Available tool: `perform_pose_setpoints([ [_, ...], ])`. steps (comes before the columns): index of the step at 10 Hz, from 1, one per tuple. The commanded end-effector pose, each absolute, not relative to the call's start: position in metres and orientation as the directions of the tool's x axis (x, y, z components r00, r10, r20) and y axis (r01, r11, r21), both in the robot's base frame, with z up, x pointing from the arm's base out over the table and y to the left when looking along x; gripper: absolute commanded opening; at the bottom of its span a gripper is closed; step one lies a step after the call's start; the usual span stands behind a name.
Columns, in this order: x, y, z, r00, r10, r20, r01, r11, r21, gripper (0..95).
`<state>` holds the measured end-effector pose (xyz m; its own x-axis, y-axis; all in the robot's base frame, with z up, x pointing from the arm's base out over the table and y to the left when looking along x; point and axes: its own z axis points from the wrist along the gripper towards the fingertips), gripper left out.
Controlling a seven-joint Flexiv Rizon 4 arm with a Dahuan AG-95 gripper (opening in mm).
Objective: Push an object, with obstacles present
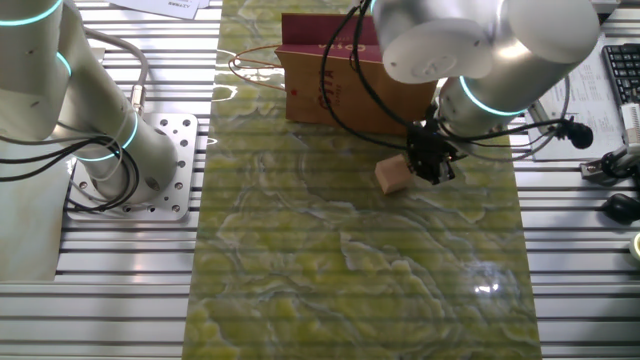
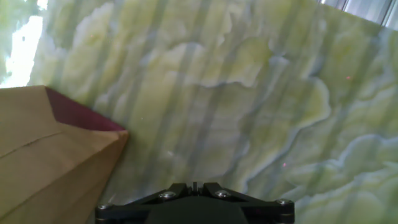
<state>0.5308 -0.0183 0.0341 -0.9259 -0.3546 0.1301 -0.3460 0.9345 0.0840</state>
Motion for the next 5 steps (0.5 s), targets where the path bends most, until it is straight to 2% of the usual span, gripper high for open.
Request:
perform_pose_setpoints([
  [1,0.5307,-0.0184,0.034,-0.925,-0.352,0.142,-0.344,0.936,0.078,0.0],
  [5,0.5247,-0.0195,0.0338,-0.923,-0.347,0.169,-0.342,0.938,0.059,0.0],
])
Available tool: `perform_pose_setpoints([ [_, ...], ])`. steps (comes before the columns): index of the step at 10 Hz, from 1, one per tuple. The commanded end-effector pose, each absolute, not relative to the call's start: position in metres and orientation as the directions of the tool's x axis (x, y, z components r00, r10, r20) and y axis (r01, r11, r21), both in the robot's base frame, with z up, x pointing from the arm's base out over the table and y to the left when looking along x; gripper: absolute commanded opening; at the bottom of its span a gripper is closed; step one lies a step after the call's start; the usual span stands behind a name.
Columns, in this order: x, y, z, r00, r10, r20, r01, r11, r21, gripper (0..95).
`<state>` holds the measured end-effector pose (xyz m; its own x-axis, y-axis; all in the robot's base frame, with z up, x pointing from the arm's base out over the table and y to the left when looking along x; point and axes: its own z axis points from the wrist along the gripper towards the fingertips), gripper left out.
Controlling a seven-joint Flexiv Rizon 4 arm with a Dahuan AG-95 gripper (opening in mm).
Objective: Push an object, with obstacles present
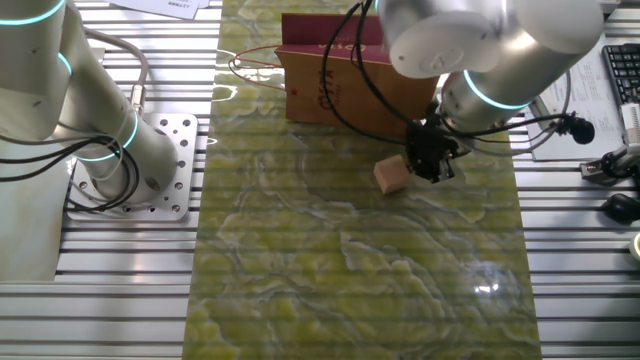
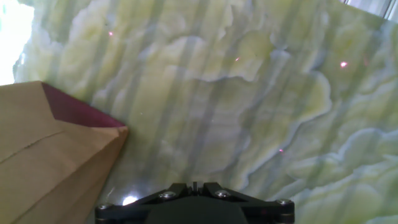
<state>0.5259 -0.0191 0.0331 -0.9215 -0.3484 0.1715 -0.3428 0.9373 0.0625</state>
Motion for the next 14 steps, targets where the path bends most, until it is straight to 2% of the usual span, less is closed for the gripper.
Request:
perform_pose_setpoints([
  [1,0.525,-0.019,0.034,-0.922,-0.347,0.168,-0.343,0.938,0.057,0.0],
  [3,0.525,-0.019,0.034,-0.925,-0.347,0.155,-0.344,0.938,0.049,0.0],
  [7,0.525,-0.02,0.034,-0.939,-0.34,0.044,-0.341,0.94,-0.01,0.0],
  [11,0.525,-0.021,0.036,-0.937,-0.348,0.025,-0.349,0.936,-0.037,0.0],
  [14,0.553,-0.019,0.037,-0.938,-0.347,-0.001,-0.346,0.938,-0.033,0.0],
])
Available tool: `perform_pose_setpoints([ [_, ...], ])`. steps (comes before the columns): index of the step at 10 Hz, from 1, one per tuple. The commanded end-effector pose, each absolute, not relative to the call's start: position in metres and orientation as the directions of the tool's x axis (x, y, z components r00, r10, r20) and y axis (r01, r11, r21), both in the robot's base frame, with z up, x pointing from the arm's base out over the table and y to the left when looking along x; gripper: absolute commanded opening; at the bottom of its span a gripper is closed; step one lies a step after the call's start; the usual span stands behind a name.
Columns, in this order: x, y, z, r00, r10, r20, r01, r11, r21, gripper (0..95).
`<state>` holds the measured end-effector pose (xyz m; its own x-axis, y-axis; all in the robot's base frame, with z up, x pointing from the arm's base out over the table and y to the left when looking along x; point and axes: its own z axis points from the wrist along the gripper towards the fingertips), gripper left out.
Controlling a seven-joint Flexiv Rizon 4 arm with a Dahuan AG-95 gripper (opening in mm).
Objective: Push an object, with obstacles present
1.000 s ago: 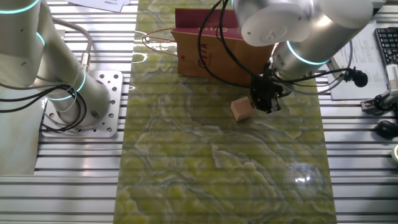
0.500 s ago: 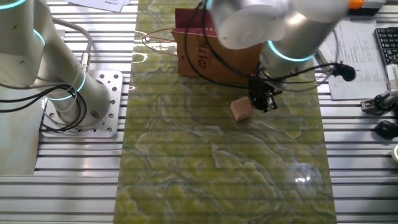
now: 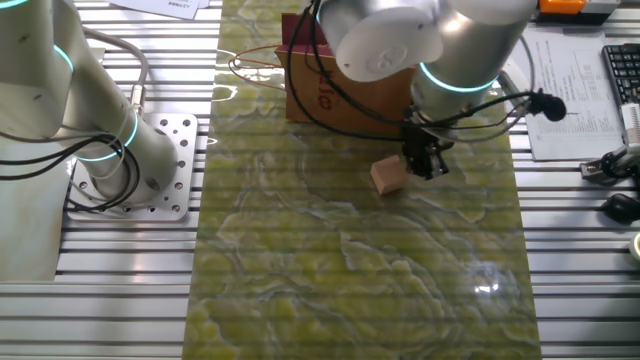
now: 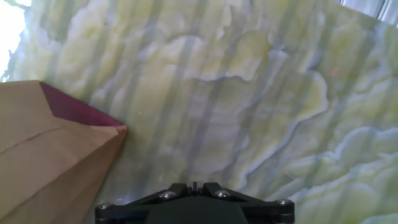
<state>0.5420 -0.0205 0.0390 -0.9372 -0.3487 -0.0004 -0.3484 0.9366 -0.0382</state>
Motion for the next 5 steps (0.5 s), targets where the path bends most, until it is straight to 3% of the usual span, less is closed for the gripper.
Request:
perform_pose_setpoints([
  [1,0.5532,-0.0187,0.0372,-0.939,-0.343,-0.013,-0.343,0.939,-0.031,0.0],
  [5,0.5532,-0.0187,0.0372,-0.939,-0.343,-0.018,-0.343,0.939,-0.006,0.0],
])
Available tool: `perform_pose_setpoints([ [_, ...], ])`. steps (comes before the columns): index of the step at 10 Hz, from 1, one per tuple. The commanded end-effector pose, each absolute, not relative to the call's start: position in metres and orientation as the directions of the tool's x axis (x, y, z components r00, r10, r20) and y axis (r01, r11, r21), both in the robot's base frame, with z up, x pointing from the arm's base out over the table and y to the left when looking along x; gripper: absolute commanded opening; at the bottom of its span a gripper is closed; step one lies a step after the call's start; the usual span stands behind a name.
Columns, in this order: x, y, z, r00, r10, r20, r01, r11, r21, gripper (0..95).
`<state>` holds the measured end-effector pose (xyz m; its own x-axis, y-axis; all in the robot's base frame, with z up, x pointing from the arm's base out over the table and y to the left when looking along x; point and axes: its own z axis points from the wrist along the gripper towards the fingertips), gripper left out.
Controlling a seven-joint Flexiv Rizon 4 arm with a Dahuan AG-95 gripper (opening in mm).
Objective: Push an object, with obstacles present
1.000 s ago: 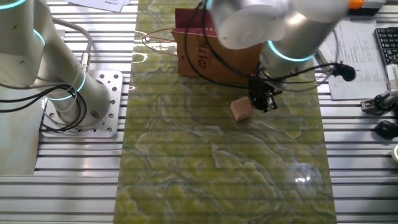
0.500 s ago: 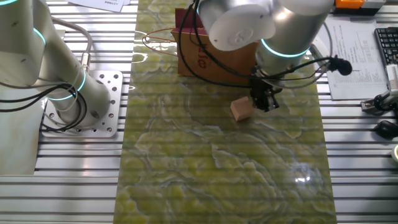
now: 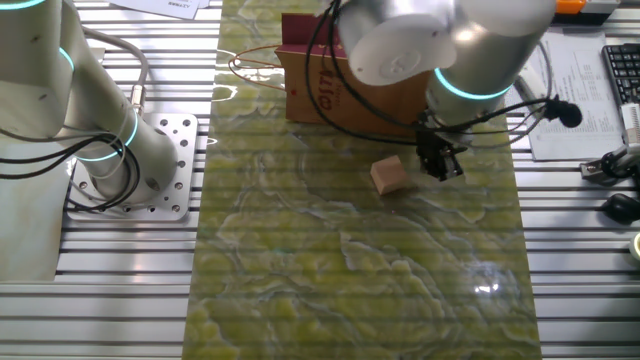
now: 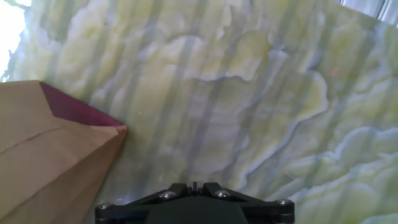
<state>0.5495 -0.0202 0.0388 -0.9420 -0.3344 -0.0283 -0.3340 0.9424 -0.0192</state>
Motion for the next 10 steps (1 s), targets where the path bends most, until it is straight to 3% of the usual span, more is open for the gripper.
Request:
perform_pose_setpoints([
  [1,0.552,-0.019,0.037,-0.938,-0.347,-0.013,-0.347,0.938,-0.002,0.0],
  [10,0.514,-0.022,0.034,-0.938,-0.346,0.025,-0.346,0.938,-0.007,0.0],
])
